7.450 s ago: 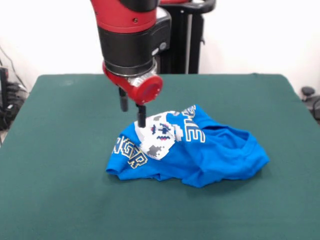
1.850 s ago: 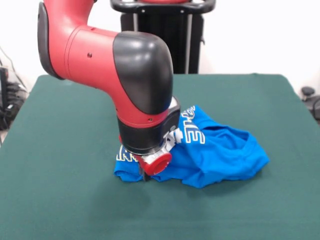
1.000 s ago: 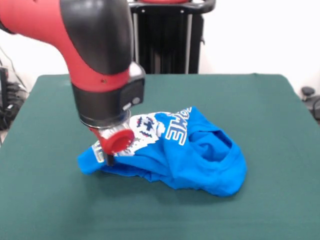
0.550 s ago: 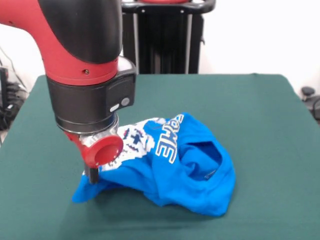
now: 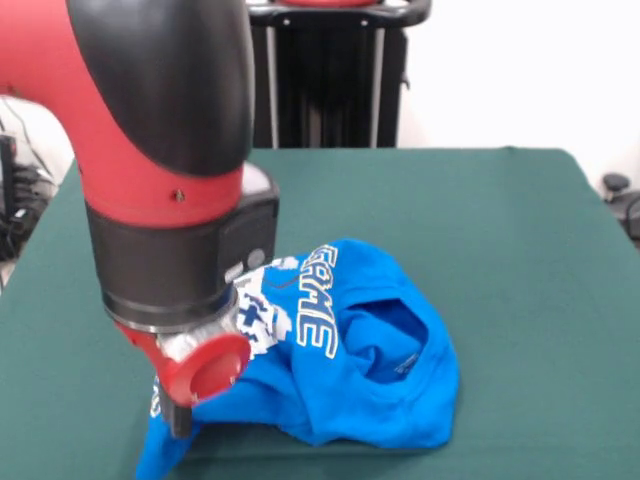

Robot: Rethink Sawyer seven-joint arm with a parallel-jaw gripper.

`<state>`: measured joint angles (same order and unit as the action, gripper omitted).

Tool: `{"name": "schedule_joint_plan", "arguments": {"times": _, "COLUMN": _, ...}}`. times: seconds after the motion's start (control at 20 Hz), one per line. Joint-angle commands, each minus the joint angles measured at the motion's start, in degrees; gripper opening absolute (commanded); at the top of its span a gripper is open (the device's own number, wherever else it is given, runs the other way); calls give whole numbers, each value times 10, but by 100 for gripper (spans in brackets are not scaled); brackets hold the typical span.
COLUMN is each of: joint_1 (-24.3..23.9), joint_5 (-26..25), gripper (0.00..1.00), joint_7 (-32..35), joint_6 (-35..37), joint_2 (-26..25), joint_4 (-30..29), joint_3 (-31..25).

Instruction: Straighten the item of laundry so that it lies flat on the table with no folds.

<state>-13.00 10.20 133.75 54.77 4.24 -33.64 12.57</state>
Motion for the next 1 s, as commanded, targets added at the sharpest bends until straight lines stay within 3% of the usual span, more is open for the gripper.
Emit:
{"name": "schedule_joint_plan", "arguments": {"times": 0.05, "joint_1": 10, "joint_5": 16, "gripper": 0, "joint_7": 146, "joint_6": 73, "joint_2": -79, "joint_4": 100, "joint_3": 7}}
{"name": "schedule_joint_plan", "arguments": {"times": 0.35, "joint_1": -4, "joint_5": 18, "gripper": 0, "joint_7": 158, "joint_6": 140, "joint_2": -143, "joint_4": 206, "joint_3": 60}}
{"name": "schedule_joint_plan", "arguments": {"times": 0.4, "joint_1": -5, "joint_5": 23, "gripper": 100, "joint_7": 148, "joint_6": 152, "joint_2": -147, "joint_4": 214, "joint_3": 70}}
{"name": "schedule_joint_plan", "arguments": {"times": 1.0, "joint_1": -5, "joint_5": 44, "gripper": 100, "joint_7": 151, "joint_6": 290, "joint_2": -68, "joint_4": 204, "joint_3": 105}}
